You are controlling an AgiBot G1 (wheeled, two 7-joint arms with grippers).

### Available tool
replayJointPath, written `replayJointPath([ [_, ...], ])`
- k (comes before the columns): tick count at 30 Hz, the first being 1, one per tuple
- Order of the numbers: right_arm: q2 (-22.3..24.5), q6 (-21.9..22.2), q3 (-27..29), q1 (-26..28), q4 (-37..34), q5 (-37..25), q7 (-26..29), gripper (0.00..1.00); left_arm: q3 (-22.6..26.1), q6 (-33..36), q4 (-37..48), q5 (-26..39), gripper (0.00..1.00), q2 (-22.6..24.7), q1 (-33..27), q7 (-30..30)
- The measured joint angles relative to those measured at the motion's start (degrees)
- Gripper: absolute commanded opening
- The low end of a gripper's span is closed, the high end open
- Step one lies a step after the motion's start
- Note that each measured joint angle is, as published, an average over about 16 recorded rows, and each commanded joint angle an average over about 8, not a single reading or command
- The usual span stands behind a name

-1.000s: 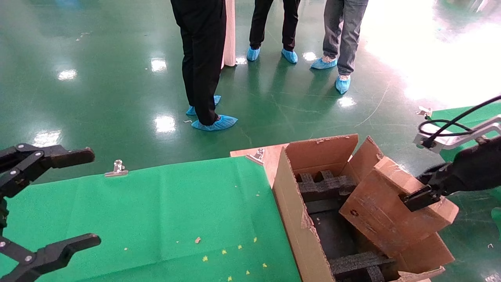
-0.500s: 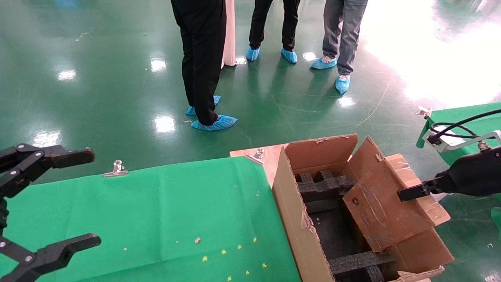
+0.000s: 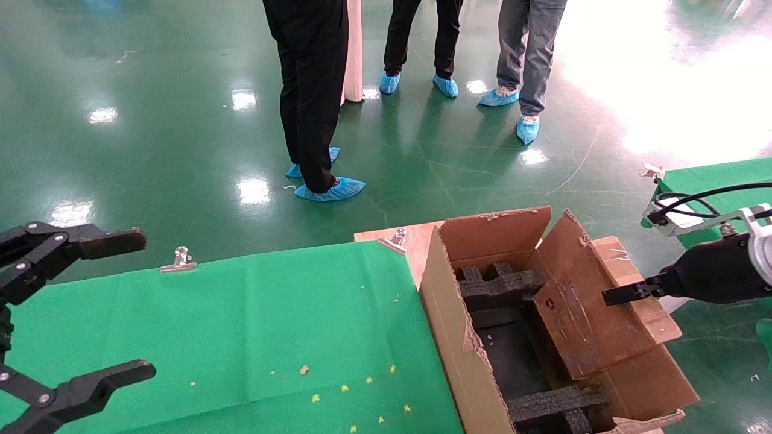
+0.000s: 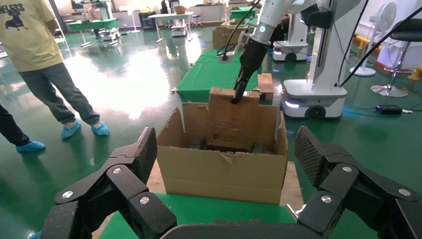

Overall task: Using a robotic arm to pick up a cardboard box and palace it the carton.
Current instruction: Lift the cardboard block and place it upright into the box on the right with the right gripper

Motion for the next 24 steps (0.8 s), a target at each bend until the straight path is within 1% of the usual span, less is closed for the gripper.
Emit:
replayJointPath([
  [7,-1.2,4.4,-0.8,-1.9,2.0,-0.9,3.1,0.00,0.0,0.0,0.0,0.0,1.00,0.0,0.0,0.0],
  [13,-2.8,7.5,-1.2,-4.7,2.4,-1.0,4.9,0.00,0.0,0.0,0.0,0.0,1.00,0.0,0.0,0.0],
  [19,-4.9,9.8,-1.1,-8.4,1.0,0.0,5.5,0.00,0.0,0.0,0.0,0.0,1.00,0.0,0.0,0.0],
  [24,-6.8,10.8,-0.5,-11.8,-1.4,1.5,5.0,0.00,0.0,0.0,0.0,0.0,1.00,0.0,0.0,0.0],
])
